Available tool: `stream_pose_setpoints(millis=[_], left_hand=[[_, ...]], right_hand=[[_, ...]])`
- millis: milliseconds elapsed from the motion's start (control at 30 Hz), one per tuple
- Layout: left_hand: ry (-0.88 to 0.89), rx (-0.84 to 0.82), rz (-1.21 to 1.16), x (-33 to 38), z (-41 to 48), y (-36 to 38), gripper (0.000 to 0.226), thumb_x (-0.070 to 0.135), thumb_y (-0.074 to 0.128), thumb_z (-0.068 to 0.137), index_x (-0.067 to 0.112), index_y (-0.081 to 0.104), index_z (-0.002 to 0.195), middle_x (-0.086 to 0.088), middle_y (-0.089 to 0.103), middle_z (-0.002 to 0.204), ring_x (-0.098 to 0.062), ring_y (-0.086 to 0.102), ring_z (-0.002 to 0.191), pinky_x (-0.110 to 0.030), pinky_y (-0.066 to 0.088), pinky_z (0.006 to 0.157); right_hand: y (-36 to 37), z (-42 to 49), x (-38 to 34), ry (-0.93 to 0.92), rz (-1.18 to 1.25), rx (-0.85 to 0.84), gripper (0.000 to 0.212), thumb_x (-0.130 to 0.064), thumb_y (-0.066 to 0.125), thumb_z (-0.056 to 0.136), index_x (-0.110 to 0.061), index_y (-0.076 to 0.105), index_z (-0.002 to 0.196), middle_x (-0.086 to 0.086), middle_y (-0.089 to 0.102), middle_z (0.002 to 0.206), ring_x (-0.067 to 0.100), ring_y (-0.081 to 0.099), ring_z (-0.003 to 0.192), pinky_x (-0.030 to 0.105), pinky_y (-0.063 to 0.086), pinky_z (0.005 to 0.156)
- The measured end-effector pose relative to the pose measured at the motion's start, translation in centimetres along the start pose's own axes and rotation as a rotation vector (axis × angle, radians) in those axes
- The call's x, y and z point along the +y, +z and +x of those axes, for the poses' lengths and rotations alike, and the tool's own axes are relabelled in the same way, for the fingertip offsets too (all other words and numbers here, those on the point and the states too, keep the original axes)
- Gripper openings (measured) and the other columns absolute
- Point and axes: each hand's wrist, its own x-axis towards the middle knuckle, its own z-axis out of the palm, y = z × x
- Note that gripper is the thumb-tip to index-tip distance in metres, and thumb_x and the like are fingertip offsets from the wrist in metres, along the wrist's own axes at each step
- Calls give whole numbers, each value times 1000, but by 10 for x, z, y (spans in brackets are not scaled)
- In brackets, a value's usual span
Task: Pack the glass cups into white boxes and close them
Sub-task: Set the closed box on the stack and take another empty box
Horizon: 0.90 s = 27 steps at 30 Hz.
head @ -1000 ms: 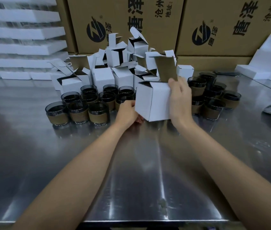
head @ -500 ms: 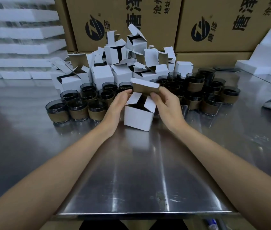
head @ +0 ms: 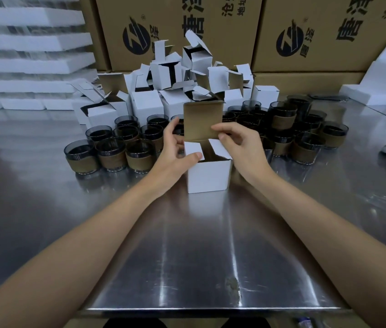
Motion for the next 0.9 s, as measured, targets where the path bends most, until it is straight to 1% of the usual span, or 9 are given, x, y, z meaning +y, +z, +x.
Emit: stream_pose_setpoints(millis=[67, 167, 267, 333, 500, 633, 733, 767, 900], left_hand=[[10, 20, 14, 0, 1, -2, 99, 24, 63, 75, 22, 2, 152, -21, 48, 123, -15, 57, 107, -22, 48, 90], [27, 18, 23, 1, 3, -5, 102, 24, 65, 74, 21, 0, 153, -20, 46, 124, -21, 56, 113, -26, 48, 95], [36, 5, 31, 1, 3, -7, 103, 24, 65, 74, 22, -2, 153, -17, 47, 123, -16, 57, 111, -24, 49, 92], [35, 9, 29, 1, 3, -7, 104, 23, 65, 74, 22, -3, 153, -18, 47, 123, -13, 57, 109, -23, 49, 90], [49, 9, 28, -3, 4, -7, 99, 22, 66, 75, 23, 1, 151, -18, 47, 120, -12, 57, 108, -20, 48, 88], [-11, -45, 70, -5, 4, -8, 83, 38, 62, 77, 25, 23, 150, 2, 45, 128, 3, 49, 116, -14, 41, 96], [-36, -17, 217, -4, 4, -10, 75, 51, 58, 75, 26, 40, 143, 6, 32, 121, 18, 39, 103, 1, 33, 87], [-24, -2, 254, -4, 4, -11, 75, 51, 59, 74, 25, 42, 142, 5, 28, 119, 16, 38, 103, 1, 33, 88], [91, 55, 361, -1, 2, -19, 67, 60, 64, 70, 33, 51, 130, 5, 27, 125, -3, 38, 119, -13, 37, 96]], right_hand=[[1, -1, -2, 45, 18, -69, 23, -5, 54, 96, -10, 68, 114, -3, 67, 109, -4, 60, 96, 9, 44, 83], [4, -3, -3, 53, -24, -164, 33, -12, 57, 95, -15, 57, 128, -4, 61, 122, 5, 60, 108, 14, 48, 88], [2, -3, -3, 19, -75, -251, 55, -17, 56, 95, -30, 37, 145, -14, 51, 129, -2, 57, 111, 10, 45, 89], [2, -1, -1, 40, -103, -268, 60, -19, 55, 96, -29, 30, 150, -15, 50, 131, 2, 56, 113, 12, 45, 91], [3, 4, 2, 58, -314, -312, 50, -28, 46, 101, -16, 38, 149, -5, 47, 129, 8, 44, 120, 2, 29, 87], [4, 6, 1, 72, -376, -307, 48, -36, 42, 102, -15, 45, 144, -3, 40, 115, 8, 43, 108, 1, 29, 83], [4, 5, 0, 57, -391, -281, 43, -39, 44, 100, -16, 54, 136, -1, 36, 112, 12, 39, 108, 15, 29, 91], [4, 5, 0, 59, -395, -275, 47, -43, 46, 99, -15, 54, 136, -2, 34, 111, 12, 38, 108, 16, 28, 92], [2, 4, -2, 105, -375, -247, 78, -58, 57, 87, -11, 39, 146, -4, 33, 110, 1, 40, 97, -3, 29, 80]])
